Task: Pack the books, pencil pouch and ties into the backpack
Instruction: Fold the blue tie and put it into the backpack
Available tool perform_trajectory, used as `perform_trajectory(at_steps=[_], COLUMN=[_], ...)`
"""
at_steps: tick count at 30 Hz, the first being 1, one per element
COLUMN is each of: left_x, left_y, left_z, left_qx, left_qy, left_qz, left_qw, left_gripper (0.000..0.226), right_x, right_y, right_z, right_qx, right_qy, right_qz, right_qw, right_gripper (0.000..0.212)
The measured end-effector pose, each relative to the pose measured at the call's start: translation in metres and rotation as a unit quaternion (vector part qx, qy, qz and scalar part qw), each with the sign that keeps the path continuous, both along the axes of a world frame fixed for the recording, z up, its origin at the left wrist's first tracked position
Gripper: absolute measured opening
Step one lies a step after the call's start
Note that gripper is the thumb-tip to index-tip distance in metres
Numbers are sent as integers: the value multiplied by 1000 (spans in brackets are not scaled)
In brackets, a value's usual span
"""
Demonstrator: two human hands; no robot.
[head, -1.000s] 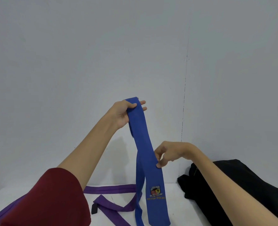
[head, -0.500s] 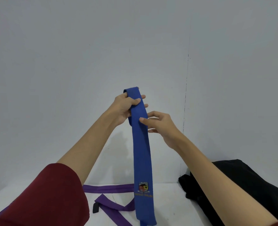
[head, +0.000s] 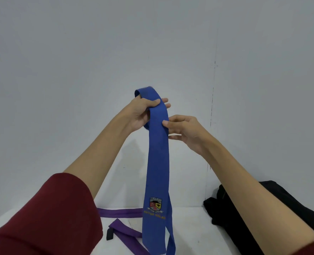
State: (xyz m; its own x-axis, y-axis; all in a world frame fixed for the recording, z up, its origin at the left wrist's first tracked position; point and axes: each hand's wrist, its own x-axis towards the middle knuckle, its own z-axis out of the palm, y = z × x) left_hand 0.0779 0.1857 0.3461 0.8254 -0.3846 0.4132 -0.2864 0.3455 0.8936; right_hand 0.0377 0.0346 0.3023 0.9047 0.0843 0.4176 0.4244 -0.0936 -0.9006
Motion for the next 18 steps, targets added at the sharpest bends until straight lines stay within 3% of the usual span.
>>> perform_trajectory(at_steps=[1, 5, 7, 9, 13, 18], left_x=[-2, 0, 2, 0, -5, -7], left_y=[-1, -4, -5, -7, -12, -14], left_z=[-4, -38, -56, -67, -67, -50], left_qx=[4, 35, 50, 58, 72, 19], left_qy=[27, 121, 127, 126, 83, 87], left_qz=[-16, -128, -180, -204, -171, -149], left_qw=[999, 984, 974, 969, 979, 985], left_gripper=[28, 83, 96, 89, 42, 31], right_x=[-1, -1, 0, 3, 6, 3], right_y=[1, 6, 7, 7, 2, -1], right_z=[2, 10, 12, 13, 17, 20], right_qx=[28, 117, 131, 137, 116, -24], right_qy=[-4, -3, 9, 17, -4, 11], right_qz=[-3, -33, -74, -104, -126, -162], right_qw=[1000, 993, 989, 985, 985, 986], right_gripper=[11, 19, 22, 22, 21, 24])
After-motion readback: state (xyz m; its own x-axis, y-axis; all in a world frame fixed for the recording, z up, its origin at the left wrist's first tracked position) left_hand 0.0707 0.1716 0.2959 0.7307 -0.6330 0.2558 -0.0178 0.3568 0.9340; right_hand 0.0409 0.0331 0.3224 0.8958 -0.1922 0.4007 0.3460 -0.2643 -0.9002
